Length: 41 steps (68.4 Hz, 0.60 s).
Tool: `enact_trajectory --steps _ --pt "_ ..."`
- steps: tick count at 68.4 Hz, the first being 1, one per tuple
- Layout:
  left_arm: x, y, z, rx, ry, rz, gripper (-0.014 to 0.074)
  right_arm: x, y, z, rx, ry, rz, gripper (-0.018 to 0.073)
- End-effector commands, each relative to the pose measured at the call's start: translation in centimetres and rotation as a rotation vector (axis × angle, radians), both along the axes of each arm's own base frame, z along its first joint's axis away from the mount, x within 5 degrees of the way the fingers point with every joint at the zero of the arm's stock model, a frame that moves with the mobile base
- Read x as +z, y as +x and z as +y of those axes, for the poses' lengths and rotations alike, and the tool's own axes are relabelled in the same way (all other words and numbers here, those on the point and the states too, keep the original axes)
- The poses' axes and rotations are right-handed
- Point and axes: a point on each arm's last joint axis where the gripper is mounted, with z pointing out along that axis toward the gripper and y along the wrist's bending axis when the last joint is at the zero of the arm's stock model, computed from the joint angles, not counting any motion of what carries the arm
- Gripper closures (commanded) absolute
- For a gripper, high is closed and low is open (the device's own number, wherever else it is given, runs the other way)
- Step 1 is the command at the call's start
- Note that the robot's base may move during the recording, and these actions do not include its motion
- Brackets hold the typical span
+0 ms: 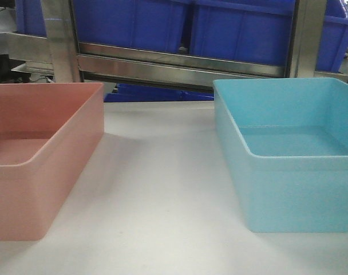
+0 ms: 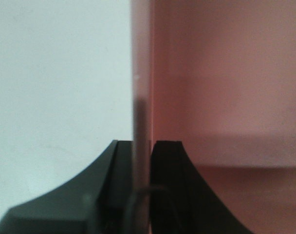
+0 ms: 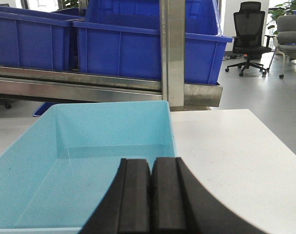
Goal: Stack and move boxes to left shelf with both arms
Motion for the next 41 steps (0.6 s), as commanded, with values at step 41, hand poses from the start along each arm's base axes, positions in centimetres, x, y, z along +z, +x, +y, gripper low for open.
enact_trajectory --steps 41 --pt "9.8 -2.4 -6.1 0.068 -0.23 -0.103 0.0601 0.8 -0.1 0.0 -0.004 -0.006 -0.091 0.0503"
